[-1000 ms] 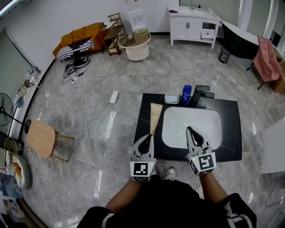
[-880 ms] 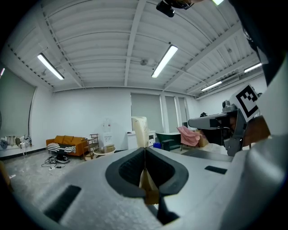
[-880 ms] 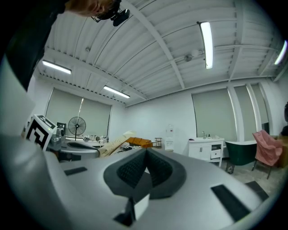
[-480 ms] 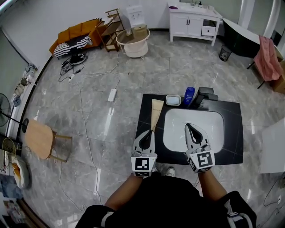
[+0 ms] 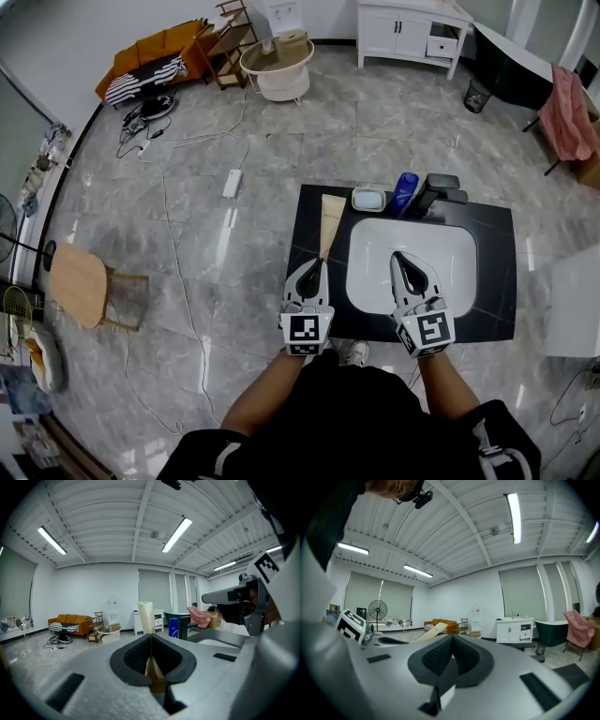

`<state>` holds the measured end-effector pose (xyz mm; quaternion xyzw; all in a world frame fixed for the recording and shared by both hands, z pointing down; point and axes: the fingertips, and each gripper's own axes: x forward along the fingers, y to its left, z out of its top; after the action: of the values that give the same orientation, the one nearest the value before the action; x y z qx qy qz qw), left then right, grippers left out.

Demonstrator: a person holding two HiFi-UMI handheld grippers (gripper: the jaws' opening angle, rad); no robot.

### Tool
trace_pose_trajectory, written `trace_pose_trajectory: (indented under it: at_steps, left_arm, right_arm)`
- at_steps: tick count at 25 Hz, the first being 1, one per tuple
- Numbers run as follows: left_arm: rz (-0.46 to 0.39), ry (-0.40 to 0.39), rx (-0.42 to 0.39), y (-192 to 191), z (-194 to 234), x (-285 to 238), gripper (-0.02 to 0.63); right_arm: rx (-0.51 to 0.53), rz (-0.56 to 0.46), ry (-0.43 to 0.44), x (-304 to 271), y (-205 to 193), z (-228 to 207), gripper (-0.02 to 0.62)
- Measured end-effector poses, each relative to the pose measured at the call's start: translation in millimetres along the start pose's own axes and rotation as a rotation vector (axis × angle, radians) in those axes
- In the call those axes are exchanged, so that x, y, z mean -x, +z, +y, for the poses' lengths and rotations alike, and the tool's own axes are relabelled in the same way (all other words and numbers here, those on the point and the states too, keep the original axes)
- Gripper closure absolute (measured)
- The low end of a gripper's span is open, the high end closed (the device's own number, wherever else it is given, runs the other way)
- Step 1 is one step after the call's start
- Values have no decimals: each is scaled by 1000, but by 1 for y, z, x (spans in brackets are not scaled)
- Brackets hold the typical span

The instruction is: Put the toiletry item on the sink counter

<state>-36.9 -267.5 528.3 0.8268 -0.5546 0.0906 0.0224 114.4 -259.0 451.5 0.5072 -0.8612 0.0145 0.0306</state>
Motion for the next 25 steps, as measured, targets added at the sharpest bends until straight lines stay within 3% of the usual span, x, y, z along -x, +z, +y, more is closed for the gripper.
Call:
trace_pose_trajectory:
  at_steps: [8,25]
  left_arm:
    - [117,-9,-27,-53,6,-21,589]
    - [357,-55,32,-158,17,-61,589]
  right_arm:
    - [-36,47,7,-7,-24,1,589]
    - [-30,97,21,-21,-43,-7,589]
